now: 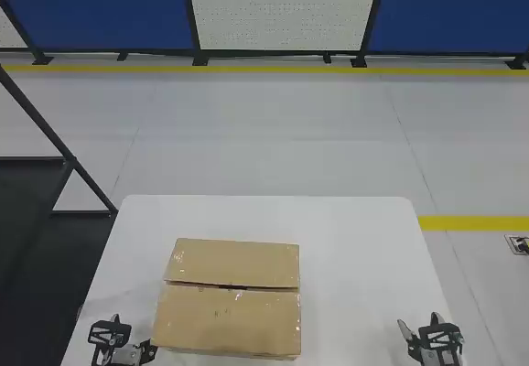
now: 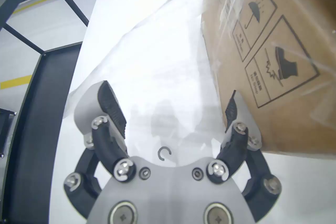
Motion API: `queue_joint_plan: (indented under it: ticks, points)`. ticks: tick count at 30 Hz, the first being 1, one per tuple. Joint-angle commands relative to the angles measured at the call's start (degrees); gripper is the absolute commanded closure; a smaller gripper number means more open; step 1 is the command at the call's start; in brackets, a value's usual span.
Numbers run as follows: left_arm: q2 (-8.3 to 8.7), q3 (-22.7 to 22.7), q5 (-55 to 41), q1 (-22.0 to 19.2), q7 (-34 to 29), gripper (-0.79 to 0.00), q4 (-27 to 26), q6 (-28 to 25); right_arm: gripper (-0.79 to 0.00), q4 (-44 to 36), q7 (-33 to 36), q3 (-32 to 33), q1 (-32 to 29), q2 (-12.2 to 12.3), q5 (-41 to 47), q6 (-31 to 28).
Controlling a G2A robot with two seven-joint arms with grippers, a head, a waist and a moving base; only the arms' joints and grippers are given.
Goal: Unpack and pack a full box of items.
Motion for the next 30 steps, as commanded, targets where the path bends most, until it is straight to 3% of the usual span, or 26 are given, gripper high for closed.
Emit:
queue_joint_plan:
  ticks: [1, 18, 19, 27, 30]
  points:
    - [0.0, 0.0, 0.0, 0.0, 0.0, -0.785, 0.0, 0.0, -0.543, 0.0, 0.0, 0.0, 0.0, 0.0, 0.0, 0.0]
    - [0.0, 0.0, 0.0, 0.0, 0.0, -0.785, 0.0, 0.0, -0.546, 0.0, 0.0, 0.0, 0.0, 0.0, 0.0, 0.0]
    - [0.0, 0.0, 0.0, 0.0, 0.0, -0.785, 0.0, 0.0, -0.785, -0.11, -0.03, -0.07, 0.01, -0.01, 0.04, -0.2]
    - [0.31, -3.94, -6.34, 0.14, 4.18, -0.785, 1.48, -9.14, -0.785, -2.78, 2.59, -1.15, 1.26, -0.21, 4.2, -5.34]
    - [0.65, -6.42, -10.54, 0.26, 4.73, -0.785, 1.94, -16.04, -0.785, -4.91, 4.69, 0.15, 1.46, -0.02, 8.42, -10.35]
